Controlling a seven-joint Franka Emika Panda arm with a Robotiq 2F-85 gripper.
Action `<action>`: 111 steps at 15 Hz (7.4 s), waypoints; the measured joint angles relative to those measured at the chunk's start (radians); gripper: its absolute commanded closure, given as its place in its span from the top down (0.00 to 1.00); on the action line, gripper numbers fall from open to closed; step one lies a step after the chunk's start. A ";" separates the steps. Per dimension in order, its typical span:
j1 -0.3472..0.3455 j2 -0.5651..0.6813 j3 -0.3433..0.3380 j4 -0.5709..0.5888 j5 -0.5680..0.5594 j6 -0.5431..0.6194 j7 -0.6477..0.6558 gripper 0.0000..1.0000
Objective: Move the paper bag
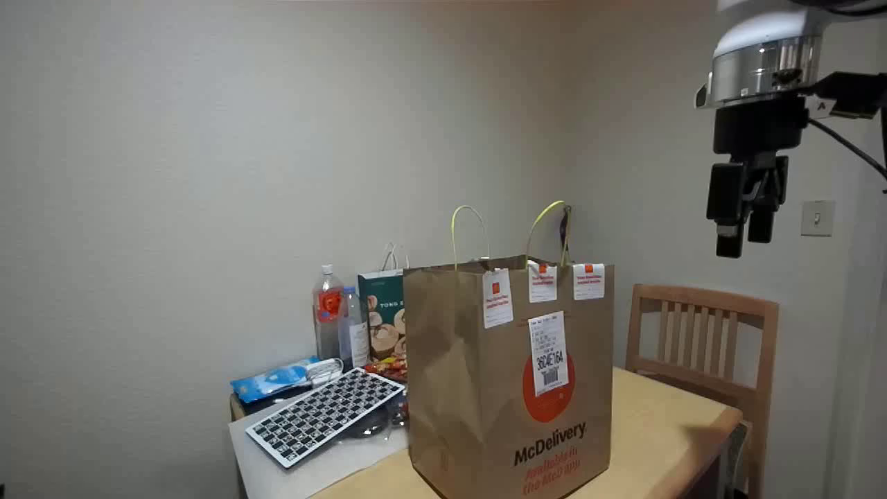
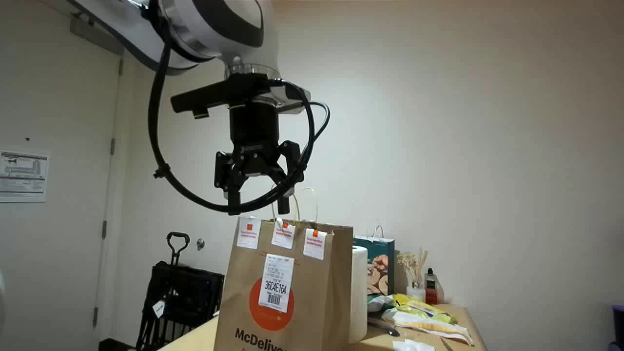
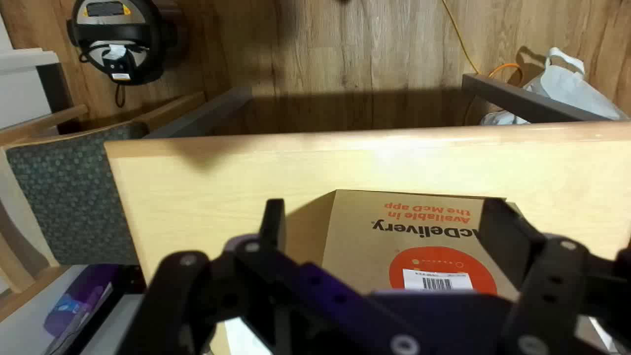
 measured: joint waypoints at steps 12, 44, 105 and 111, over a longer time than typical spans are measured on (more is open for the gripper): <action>0.006 0.010 -0.011 0.008 0.000 0.000 -0.022 1.00; 0.040 0.448 -0.007 0.460 0.088 -0.032 0.131 1.00; 0.016 0.952 -0.026 0.762 0.145 -0.094 0.004 0.01; 0.014 0.988 -0.028 0.818 0.040 -0.114 -0.267 0.08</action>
